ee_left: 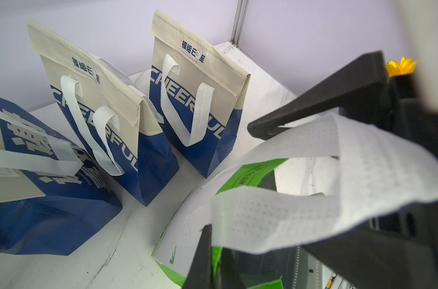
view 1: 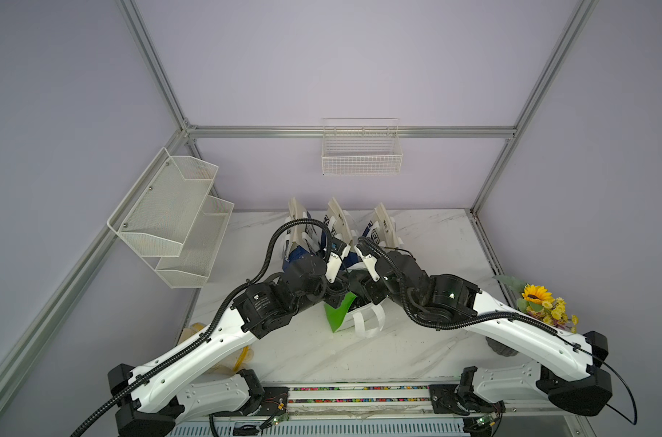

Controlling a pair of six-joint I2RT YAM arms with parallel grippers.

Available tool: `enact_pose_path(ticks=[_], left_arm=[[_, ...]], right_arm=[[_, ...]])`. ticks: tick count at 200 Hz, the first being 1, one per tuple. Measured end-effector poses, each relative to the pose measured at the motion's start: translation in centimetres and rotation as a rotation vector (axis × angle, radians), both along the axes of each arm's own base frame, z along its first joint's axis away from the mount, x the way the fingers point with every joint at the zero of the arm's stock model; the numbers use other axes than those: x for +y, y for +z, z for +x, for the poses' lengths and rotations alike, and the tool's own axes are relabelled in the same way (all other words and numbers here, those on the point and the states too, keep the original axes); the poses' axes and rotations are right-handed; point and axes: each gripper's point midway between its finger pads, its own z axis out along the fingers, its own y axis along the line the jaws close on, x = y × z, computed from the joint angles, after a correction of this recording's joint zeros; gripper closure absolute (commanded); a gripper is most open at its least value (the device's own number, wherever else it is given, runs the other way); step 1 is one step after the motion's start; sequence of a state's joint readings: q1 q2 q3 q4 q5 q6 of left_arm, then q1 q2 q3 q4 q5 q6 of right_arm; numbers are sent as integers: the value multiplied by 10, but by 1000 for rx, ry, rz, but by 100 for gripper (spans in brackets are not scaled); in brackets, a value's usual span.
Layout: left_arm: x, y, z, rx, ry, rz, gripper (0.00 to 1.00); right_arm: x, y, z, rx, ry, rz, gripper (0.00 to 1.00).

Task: Open the takeout bag
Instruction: Pick up the takeout bag at the center of the board, then place the takeout bag at the corner of the board.

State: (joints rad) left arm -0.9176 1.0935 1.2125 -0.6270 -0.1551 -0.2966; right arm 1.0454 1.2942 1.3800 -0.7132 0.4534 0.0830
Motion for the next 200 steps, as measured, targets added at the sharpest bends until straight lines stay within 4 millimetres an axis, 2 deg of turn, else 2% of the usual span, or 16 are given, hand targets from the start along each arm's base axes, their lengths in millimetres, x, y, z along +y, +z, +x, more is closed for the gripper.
enact_pose_path(ticks=[6,20,40,47,57,62,71,80,97,111,141,161,182,200], left_arm=[[0,0,0,0,0,-1,100],[1,1,-1,-2,0,-3,100],[2,2,-1,-4,2,-4,99],[2,2,-1,-5,3,-6,88],[3,1,-1,-7,6,-8,57],[4,2,-1,-7,10,-11,45],[6,4,-1,-10,20,-18,33],[9,8,-1,-12,34,-31,27],[14,16,-3,-18,52,-62,24],[19,24,-7,-24,59,-96,23],[31,44,-17,-35,77,-179,23],[38,53,-22,-40,84,-223,23],[43,57,-26,-38,90,-248,23],[43,53,-26,-25,96,-255,24]], right_arm=[[0,0,0,-1,0,0,81],[0,0,0,0,-3,3,100],[1,2,1,0,-7,0,100],[1,3,1,2,-9,-4,100],[0,4,1,7,-13,-12,100],[-2,5,0,13,-20,-16,100],[-7,6,-1,23,-33,-26,100],[-12,8,-4,34,-43,-30,100],[-25,16,-10,45,-61,-30,100],[-39,32,-13,36,-97,-24,100],[-77,93,-10,-49,-243,41,100],[-110,132,-5,-127,-368,97,100],[-145,163,-1,-197,-492,129,100],[-164,191,1,-258,-572,154,100]])
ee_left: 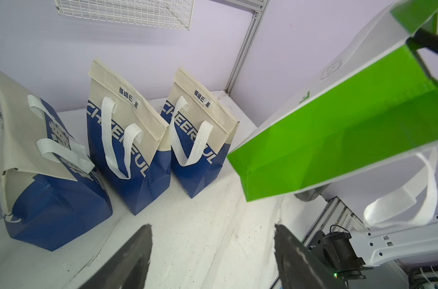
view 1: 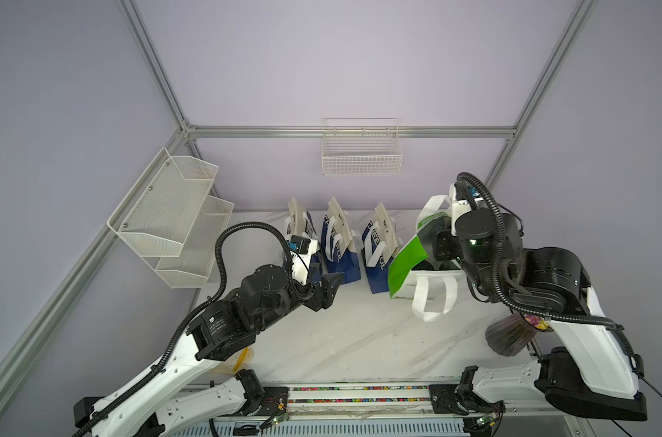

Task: Open the takeout bag
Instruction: Place the takeout bag at the corner of the board.

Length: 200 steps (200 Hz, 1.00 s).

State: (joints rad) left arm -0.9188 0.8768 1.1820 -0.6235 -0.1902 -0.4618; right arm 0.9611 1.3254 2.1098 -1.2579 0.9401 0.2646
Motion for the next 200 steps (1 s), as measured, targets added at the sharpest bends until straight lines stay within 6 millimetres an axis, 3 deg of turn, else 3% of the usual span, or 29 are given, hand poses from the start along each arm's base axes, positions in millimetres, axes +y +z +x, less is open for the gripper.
enact_pose_path(ticks=[32,47,60,81,103,123,143,172,200], left_arm=[[-3,-16,2,47,11,5,25],[-5,-25,3,73,15,10,26],[-7,-34,4,99,19,11,26],[-11,-47,4,138,20,12,28],[-15,-60,4,178,16,12,28],[-19,-71,3,210,13,14,28],[-21,-78,3,231,12,10,28],[-24,-85,4,252,15,6,28],[-31,-94,8,282,17,10,30]], right_arm=[[-17,53,12,-114,-124,30,100],[-27,61,33,-130,-198,27,100],[-40,53,59,-105,-261,10,100],[-62,18,112,-3,-329,-14,100],[-89,-43,166,159,-361,13,100],[-117,-98,198,301,-380,85,100],[-141,-147,213,413,-389,188,100],[-167,-200,225,506,-400,331,100],[-191,-224,238,502,-422,423,100]])
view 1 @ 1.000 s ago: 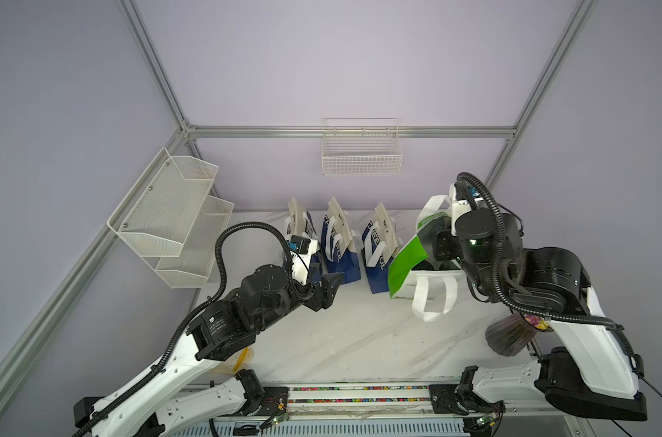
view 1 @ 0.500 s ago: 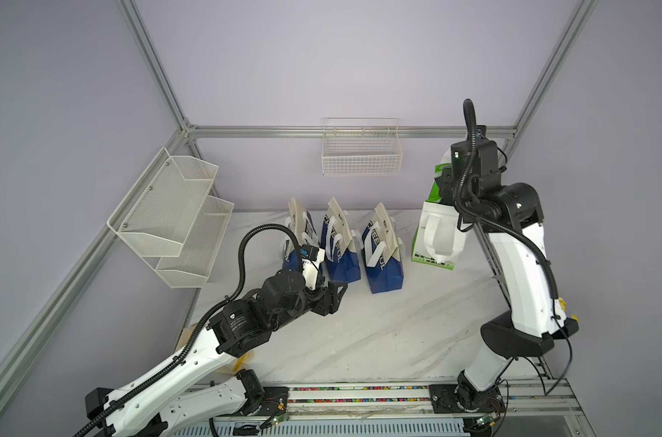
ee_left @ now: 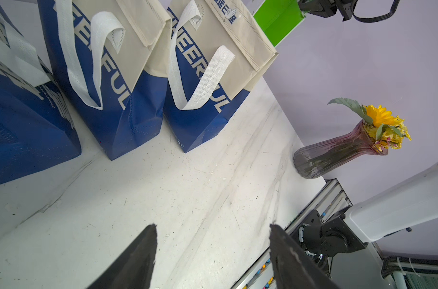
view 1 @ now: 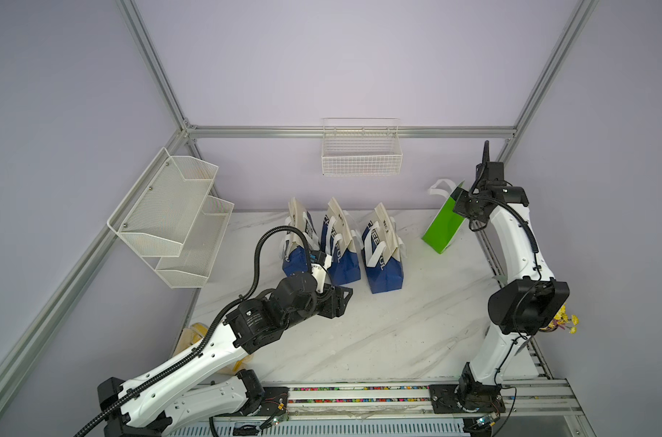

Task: Open the takeout bag
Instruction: Place the takeout bag at the corner of the board.

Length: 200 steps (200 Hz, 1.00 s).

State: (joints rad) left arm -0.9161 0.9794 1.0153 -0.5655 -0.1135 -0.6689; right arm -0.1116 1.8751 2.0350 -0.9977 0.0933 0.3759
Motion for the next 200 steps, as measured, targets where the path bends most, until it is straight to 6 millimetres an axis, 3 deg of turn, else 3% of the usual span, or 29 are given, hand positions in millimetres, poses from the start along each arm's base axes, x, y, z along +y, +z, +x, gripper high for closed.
enact_pose_path(ticks=[36,48,55,60,76,98,119,154,175,186,200], left_arm=[[-3,-8,6,31,13,1,31],[-4,-7,8,34,16,-11,31],[-5,-6,9,35,16,-17,31],[-5,-6,9,34,16,-21,31],[-5,-4,11,31,19,-28,31],[-3,-5,13,31,25,-33,31],[-1,-9,14,38,30,-31,31],[5,-15,13,44,35,-31,31],[10,-15,14,41,47,-35,30],[15,-15,17,39,66,-38,28],[23,-15,23,48,104,-48,28]], right_arm=[[-26,-1,7,-51,-57,53,100],[-30,-2,8,-58,-63,64,81],[-31,-1,9,-64,-66,69,63],[-31,0,9,-69,-68,73,56],[-29,0,9,-79,-61,80,46],[-27,1,0,-83,-69,95,42],[-24,24,-10,-128,-66,90,41],[-14,82,-30,-251,-44,65,38],[19,120,-36,-325,26,12,39],[64,134,-39,-353,116,-27,39],[141,141,-48,-368,281,-37,39]])
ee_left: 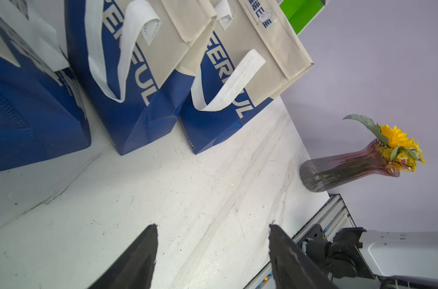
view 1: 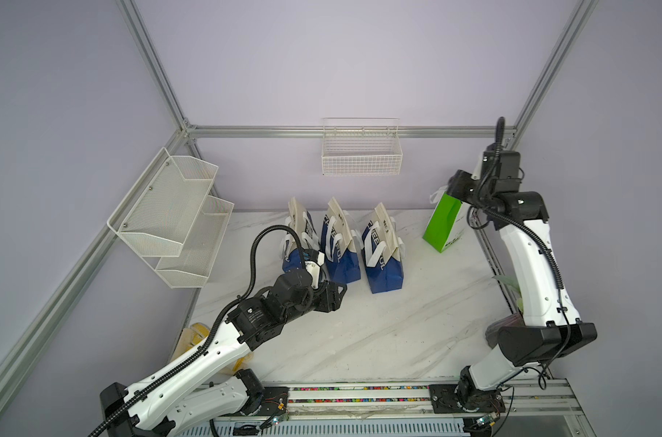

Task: Open the takeout bag
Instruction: Place the takeout bag at the corner of the board, then move the takeout bag to the center of the board.

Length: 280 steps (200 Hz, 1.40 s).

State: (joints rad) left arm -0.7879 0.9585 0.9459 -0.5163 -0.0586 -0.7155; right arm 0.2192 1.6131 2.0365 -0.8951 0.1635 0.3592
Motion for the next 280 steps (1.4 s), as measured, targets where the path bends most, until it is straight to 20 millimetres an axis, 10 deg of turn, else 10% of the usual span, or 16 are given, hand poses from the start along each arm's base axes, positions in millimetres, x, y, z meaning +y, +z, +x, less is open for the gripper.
enact_pose_path(ticks=[21,46,106,176,195,280], left_arm=[[19,-5,14,25,84,-9,29],[39,-17,25,66,160,-2,29],[61,-18,14,73,203,-47,29],[60,-39,7,125,180,-47,31],[58,-38,6,128,170,-54,31],[32,-18,6,95,49,-161,28]], right_arm=[[97,-18,-24,32,210,-37,39],[136,-56,-36,107,280,-88,38],[138,-137,-6,253,222,-189,49],[126,-147,3,254,156,-224,100],[122,-148,0,251,146,-238,100],[139,-117,-133,230,322,-348,100]])
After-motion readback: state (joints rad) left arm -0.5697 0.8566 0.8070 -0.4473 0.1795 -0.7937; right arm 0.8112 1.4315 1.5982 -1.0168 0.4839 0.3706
